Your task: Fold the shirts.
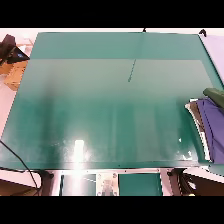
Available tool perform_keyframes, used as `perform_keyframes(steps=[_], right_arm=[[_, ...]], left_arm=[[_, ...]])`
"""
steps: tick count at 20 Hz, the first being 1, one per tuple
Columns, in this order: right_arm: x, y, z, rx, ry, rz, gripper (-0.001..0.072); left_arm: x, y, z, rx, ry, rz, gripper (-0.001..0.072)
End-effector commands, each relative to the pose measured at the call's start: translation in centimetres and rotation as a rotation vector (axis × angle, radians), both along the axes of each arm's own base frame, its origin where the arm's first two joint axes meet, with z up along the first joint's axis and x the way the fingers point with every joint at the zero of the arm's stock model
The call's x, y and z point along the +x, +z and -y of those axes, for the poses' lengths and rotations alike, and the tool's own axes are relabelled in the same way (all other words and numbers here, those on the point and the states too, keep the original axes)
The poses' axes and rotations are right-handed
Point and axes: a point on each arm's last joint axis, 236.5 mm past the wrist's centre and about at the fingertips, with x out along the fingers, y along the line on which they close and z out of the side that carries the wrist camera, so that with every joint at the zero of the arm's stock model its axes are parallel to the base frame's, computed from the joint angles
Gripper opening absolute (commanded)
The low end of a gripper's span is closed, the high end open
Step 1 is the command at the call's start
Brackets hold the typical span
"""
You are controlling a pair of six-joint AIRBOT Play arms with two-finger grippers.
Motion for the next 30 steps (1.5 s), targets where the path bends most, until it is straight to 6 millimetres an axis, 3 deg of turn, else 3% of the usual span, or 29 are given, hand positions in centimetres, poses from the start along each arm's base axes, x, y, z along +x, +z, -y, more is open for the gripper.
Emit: perform_keyframes(steps=[1, 2, 3, 5, 7, 8, 9, 10, 11, 12, 14, 16, 18, 20, 21, 24, 27, 30], right_arm=[[-3.5, -5.0, -1.1, 0.072, -0.041, -0.156, 0.0059], [-3.5, -5.8, -1.0, 0.075, -0.04, -0.158, 0.0268], [-3.4, -6.5, -0.8, 0.075, -0.038, -0.158, 0.0543], [-3.1, -6.7, -0.1, 0.06, -0.039, -0.151, 0.0568], [-2.0, -5.6, 0.8, 0.015, -0.034, -0.114, 0.0566], [-0.6, -4.6, 1.3, -0.02, -0.017, -0.07, 0.0534], [1.6, -3.4, 1.5, -0.052, 0.012, -0.003, 0.0396], [4.4, -2.1, 1.3, -0.085, 0.074, 0.083, 0.0194], [7.8, -0.6, 0.7, -0.114, 0.145, 0.177, 0.0073], [10.9, 0.8, -0.5, -0.133, 0.21, 0.257, 0.0028], [16.7, 2.8, -4.4, -0.153, 0.366, 0.38, 0.0019], [20.3, 2.9, -9.1, -0.141, 0.521, 0.413, 0.0016], [22.3, 2.1, -14.6, -0.126, 0.681, 0.417, 0.0015], [22.5, 0.4, -20.1, -0.094, 0.815, 0.414, 0.0015], [21.6, -0.8, -22.6, -0.067, 0.878, 0.401, 0.0015], [16.9, -5.3, -29.7, 0.002, 1.04, 0.363, 0.0015], [13.2, -8.3, -33.9, 0.028, 1.129, 0.368, 0.0016], [12.6, -8.1, -35.4, 0.025, 1.176, 0.391, 0.0018]], left_arm=[[0.0, 0.0, 0.0, 0.005, -0.007, 0.005, 0.0022], [0.0, 0.0, 0.0, 0.005, -0.007, 0.005, 0.0022], [0.0, 0.0, 0.0, 0.005, -0.007, 0.004, 0.0022], [0.0, 0.0, 0.0, 0.005, -0.006, 0.007, 0.0022], [0.2, 0.1, 0.0, 0.005, -0.002, 0.012, 0.0022], [0.2, 0.1, -0.1, 0.006, -0.001, 0.013, 0.0022], [0.3, 0.2, -0.1, 0.005, 0.002, 0.019, 0.0023], [0.6, 0.3, -0.1, 0.001, 0.007, 0.031, 0.0022], [0.9, 0.6, 0.0, -0.008, 0.01, 0.048, 0.0022], [1.2, 1.1, 0.4, -0.027, 0.007, 0.066, 0.0022], [1.4, 2.2, 1.6, -0.079, -0.027, 0.102, 0.0021], [0.2, 2.1, 2.5, -0.089, -0.064, 0.071, 0.0021], [-1.9, 2.2, 3.9, -0.065, -0.093, 0.05, 0.0021], [-4.2, 2.5, 5.7, -0.033, -0.09, 0.082, 0.0021], [-5.9, 2.3, 7.0, -0.031, -0.091, 0.105, 0.0021], [-12.2, -1.1, 10.4, -0.034, -0.107, 0.104, 0.002], [-17.6, -5.6, 12.1, -0.052, -0.103, 0.045, 0.0021], [-19.6, -7.0, 12.6, -0.059, -0.114, 0.013, 0.0021]])
